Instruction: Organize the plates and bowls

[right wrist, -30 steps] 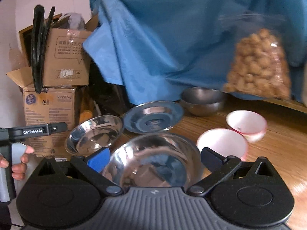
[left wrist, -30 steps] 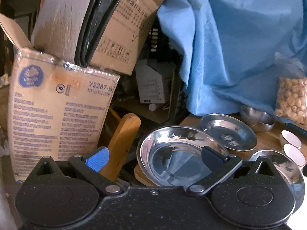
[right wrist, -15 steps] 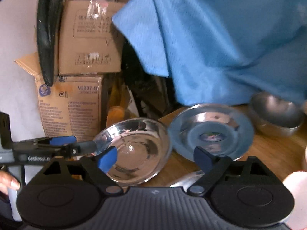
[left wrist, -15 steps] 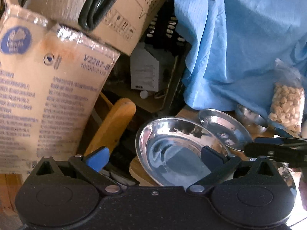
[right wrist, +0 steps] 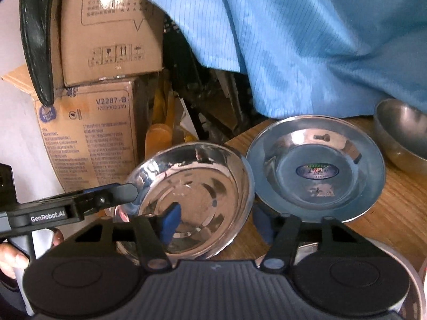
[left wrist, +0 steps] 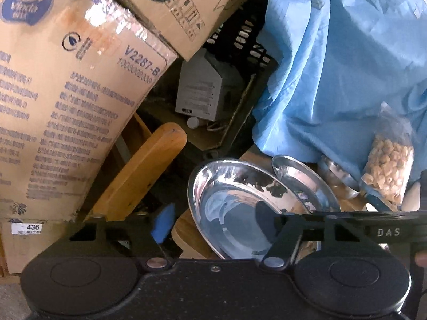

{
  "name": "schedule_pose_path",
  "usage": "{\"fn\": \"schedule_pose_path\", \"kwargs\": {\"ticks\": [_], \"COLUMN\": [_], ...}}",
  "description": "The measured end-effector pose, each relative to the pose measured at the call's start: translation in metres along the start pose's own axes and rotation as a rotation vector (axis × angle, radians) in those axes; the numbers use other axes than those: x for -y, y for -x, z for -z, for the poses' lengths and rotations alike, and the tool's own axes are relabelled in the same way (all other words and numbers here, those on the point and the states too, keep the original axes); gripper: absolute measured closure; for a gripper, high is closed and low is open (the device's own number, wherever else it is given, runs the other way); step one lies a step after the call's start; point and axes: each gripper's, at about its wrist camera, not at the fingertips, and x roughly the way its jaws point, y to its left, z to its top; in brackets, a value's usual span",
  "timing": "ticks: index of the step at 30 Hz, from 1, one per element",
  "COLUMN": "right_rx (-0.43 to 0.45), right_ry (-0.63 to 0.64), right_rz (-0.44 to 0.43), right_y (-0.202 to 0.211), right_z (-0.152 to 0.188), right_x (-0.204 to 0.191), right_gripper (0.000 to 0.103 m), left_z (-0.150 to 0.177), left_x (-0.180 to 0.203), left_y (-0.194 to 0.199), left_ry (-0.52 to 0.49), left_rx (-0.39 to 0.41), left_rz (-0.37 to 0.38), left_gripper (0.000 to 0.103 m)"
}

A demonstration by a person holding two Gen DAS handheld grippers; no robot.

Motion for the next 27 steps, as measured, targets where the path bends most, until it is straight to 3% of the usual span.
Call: {"fn": "schedule_pose_path", "kwargs": {"ticks": [1,4,10,19,27], "right_rx": [-0.002,-0.008,-0.054,-0.035,0.039], "right_ry": [0.003,-0.002,-0.035,-0.061,-0.041], "right_rz": [0.007,0.023,0.037,0.051,0.039], "right_y": [-0.001,-0.005,-0.015,-0.015,0.018], "right_z": [-0.001,-0.003,-0.005,-0.003,-0.004], "right_x": [-0.001,0.0,0.007,0.007,-0.002], "right_gripper": [0.041,0.054,0.074,0.083,0.085], "left_z": [0.001,0.002,0.003,0.004,0.001], "left_x": [-0.001,-0.005,-0.01,-0.012,0.009], "left_y": [-0.001,-0.007,-0.012,-0.007,0.025], "left_ry": [0.004,0.022,0.037,0.055,-0.006], "left_rx": [-0.009,-0.03,-0.027,-0.014,0.073], "left_rz": [0.004,0.009,-0.015,-0.02,-0.01], "left_gripper": [0.053,0.066,0.085,0.087,0.087]}}
